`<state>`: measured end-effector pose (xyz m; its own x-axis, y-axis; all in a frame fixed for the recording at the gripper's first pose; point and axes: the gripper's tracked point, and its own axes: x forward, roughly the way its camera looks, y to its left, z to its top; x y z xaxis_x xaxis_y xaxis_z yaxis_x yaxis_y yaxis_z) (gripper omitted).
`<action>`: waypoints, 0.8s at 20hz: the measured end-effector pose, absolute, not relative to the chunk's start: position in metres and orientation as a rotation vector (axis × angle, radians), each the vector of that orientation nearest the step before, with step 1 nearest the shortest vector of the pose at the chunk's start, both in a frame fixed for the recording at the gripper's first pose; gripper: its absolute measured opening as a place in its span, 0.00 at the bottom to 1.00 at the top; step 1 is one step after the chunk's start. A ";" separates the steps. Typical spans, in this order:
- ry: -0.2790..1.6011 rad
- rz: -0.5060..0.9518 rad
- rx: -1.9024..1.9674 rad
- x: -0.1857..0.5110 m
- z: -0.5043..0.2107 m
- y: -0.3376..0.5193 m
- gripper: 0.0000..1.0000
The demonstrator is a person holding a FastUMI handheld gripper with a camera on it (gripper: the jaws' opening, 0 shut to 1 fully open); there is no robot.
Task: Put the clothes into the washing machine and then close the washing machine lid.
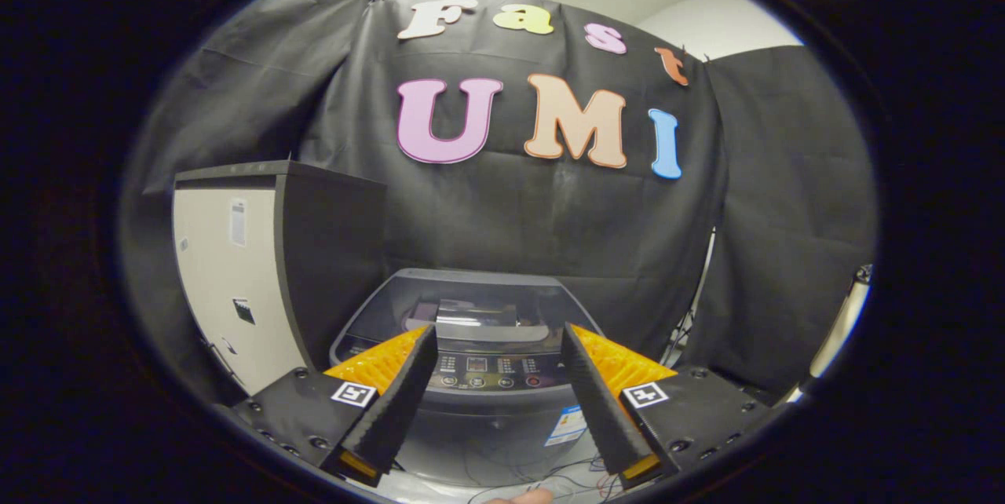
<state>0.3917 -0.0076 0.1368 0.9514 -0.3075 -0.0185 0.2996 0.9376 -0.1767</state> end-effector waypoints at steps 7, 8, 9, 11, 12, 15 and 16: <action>0.036 -0.395 -0.186 0.386 0.129 -0.021 0.97; 0.046 -0.383 -0.195 0.385 0.127 -0.017 0.97; 0.058 -0.368 -0.200 0.388 0.125 -0.013 0.97; 0.072 -0.332 -0.181 0.392 0.119 -0.005 0.96; 0.075 -0.306 -0.162 0.394 0.117 0.001 0.96; 0.043 -0.222 -0.084 0.404 0.117 0.021 0.96; 0.022 -0.199 -0.057 0.407 0.120 0.026 0.96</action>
